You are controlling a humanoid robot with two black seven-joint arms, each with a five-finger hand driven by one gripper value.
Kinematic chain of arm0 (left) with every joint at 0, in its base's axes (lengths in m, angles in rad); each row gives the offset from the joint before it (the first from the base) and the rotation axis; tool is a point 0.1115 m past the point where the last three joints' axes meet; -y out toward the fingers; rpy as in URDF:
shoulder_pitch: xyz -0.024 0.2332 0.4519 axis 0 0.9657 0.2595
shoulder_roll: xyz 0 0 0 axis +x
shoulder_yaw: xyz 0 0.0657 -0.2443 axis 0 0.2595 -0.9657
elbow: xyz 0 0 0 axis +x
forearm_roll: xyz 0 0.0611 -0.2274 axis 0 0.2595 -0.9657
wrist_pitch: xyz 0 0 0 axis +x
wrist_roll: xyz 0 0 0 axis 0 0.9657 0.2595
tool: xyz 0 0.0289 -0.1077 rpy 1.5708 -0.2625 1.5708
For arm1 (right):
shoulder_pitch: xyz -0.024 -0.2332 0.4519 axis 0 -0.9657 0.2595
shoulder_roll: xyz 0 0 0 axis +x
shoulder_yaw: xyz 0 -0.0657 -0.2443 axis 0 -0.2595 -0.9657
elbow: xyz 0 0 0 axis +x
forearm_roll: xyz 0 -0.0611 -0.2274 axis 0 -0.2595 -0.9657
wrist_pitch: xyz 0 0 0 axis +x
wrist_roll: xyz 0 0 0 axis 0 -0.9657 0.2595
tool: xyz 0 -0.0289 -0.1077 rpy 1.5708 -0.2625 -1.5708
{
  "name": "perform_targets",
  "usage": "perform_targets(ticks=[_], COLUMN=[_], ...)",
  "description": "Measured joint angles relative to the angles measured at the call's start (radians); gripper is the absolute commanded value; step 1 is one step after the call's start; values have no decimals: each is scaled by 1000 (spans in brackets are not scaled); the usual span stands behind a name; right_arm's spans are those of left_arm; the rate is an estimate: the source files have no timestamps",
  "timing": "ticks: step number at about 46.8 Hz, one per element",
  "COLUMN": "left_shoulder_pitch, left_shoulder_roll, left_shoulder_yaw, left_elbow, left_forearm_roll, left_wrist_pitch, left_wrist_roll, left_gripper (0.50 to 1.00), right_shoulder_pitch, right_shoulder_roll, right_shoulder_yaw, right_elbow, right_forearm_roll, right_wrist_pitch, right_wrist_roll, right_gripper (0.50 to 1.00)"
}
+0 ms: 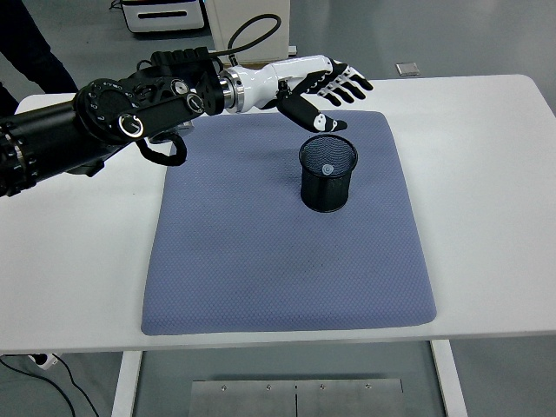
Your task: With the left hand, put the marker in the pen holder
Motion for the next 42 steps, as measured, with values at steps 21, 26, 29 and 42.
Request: perform_targets(ticks=[21, 26, 29, 42], left_shoulder_pitch=[96, 133, 147, 306], left_shoulder_roll=[40, 38, 44, 71], left_shoulder_yaw=[-147, -188, -226, -481], left_elbow=[75, 98, 104, 113], left_forearm_roll=[-107, -107, -107, -178], left_wrist_pitch=[15, 25, 30, 53], left_wrist_roll=[8, 9, 5, -24], left_gripper=[1000, 1000, 1000, 1000], right_shoulder_pitch=[-1, -1, 0, -1], right_shoulder_roll=[0, 0, 0, 0], right_shoulder_yaw=[0, 0, 0, 0], right_elbow=[0, 0, 0, 0], right_forearm_roll=[0, 0, 0, 0], right_wrist_pitch=[0, 0, 0, 0], right_wrist_roll=[0, 0, 0, 0], right_gripper=[1000, 1000, 1000, 1000])
